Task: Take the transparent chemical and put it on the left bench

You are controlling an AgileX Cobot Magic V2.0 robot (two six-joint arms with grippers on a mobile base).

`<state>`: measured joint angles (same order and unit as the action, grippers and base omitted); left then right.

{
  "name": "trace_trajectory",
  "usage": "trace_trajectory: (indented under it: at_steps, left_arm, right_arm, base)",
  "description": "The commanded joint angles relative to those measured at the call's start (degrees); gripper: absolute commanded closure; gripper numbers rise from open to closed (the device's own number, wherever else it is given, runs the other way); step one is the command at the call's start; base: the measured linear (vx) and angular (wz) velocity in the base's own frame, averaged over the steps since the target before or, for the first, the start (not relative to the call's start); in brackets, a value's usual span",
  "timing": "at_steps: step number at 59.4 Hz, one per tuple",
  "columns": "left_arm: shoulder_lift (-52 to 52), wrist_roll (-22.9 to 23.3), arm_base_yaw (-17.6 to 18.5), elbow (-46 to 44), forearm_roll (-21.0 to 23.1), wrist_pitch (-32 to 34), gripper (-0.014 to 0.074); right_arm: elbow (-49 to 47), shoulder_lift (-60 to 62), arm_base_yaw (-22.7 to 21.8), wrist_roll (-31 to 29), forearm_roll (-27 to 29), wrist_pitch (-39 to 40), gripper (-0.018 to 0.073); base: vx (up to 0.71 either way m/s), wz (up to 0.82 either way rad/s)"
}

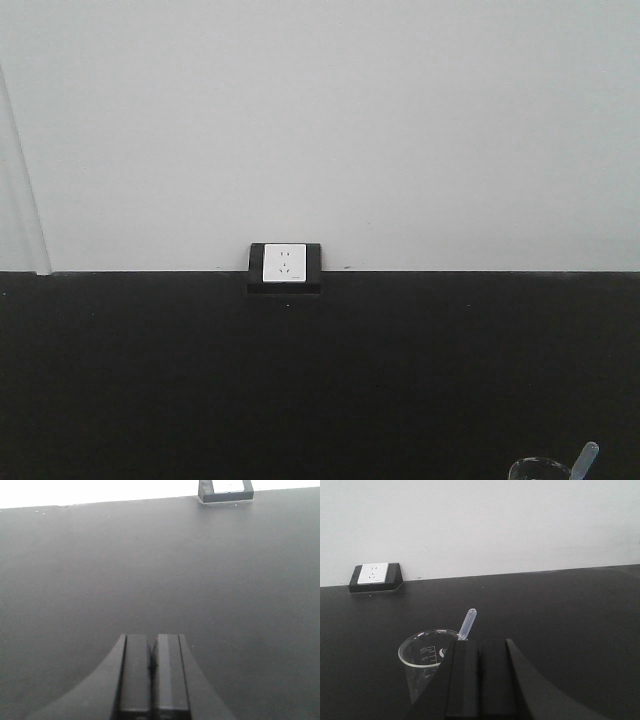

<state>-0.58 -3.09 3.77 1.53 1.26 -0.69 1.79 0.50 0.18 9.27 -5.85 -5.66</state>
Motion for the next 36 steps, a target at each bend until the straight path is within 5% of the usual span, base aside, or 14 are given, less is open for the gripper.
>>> trace_trajectory:
  at_steps: [1,19,36]
  left_arm:
    - [-1.1,0.4,0.1,0.9,0.0,4.5,0.0600]
    - [-1.1,0.4,0.1,0.9,0.0,4.5,0.0600]
    - [-1.1,0.4,0.1,0.9,0.0,4.5,0.0600]
  right_arm:
    - [0.4,0.7,-0.3,0.0,-0.1,5.0,0.0567]
    - [-0.8,0.7,-0.3,-1.1,0.3,8.7,0.0567]
    - [-15.6,-12.9,-0.3,-2.2,1.2,10.1,0.0567]
  base:
    - [0.00,0.00]
    - [0.00,0.00]
    - [0.00,0.00]
